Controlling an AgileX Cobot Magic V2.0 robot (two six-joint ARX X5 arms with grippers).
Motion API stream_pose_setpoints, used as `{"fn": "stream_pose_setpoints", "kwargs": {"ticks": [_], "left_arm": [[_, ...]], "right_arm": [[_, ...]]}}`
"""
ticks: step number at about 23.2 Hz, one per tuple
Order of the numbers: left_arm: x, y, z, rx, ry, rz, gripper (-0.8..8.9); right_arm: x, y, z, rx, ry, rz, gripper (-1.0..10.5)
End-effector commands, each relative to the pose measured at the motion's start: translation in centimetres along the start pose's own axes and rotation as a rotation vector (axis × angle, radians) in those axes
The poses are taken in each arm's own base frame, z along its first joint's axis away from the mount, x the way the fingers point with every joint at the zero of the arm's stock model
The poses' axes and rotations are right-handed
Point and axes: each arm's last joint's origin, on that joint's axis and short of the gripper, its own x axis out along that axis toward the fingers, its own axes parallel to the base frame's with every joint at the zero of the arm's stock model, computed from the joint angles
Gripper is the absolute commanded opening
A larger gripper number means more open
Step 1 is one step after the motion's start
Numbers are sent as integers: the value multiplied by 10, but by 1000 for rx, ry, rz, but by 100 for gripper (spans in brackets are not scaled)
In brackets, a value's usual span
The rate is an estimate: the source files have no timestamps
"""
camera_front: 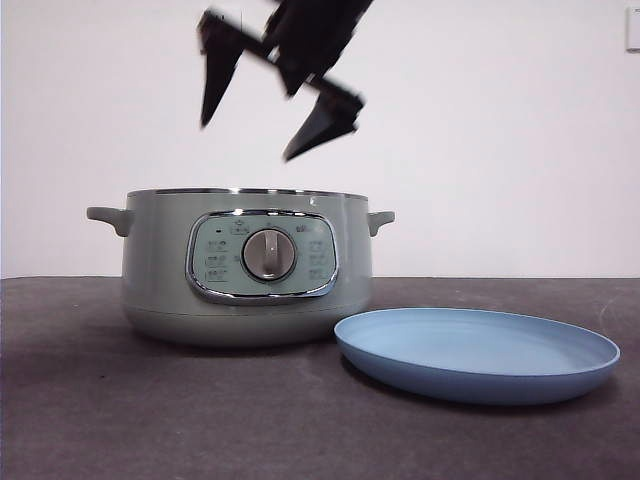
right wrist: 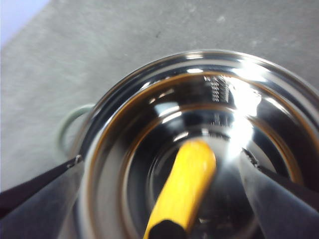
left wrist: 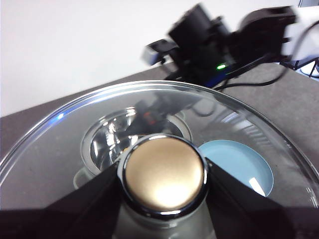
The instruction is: Take the corn out from the steamer,put the corn on the plate,close the lid
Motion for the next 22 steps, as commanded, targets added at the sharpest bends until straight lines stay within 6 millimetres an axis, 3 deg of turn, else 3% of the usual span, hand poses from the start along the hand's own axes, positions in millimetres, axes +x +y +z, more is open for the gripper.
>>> {"fn": "stream_pose_setpoints", "kwargs": {"ticks": [1,4,8,12,13,16,19,22], "left_arm": [[-4,-1,5,3,-58,0,-9],[-4,-1,5,6,-52,0,-9],[-4,-1,5,8,-52,0,-9],[-4,-1,5,25,-51,1,-9],[-4,-1,5,25,-51,1,-9],[-4,-1,3,22,-38,0,-9],[-4,-1,3,22,-36,0,-9],[-4,-1,3,22,-37,1,-9]], "right_arm": [[36,-2,-9,-14,55,-43,626],[66,-8,-26,-14,121,-71,626],[87,-13,-40,-17,172,-102,625],[105,-17,-54,-20,231,-109,525],[108,-18,-58,-19,249,-112,456],[110,-14,-57,-42,234,-96,35],[101,-9,-49,-58,194,-87,-11],[63,-1,-23,-65,95,-79,-11]]}}
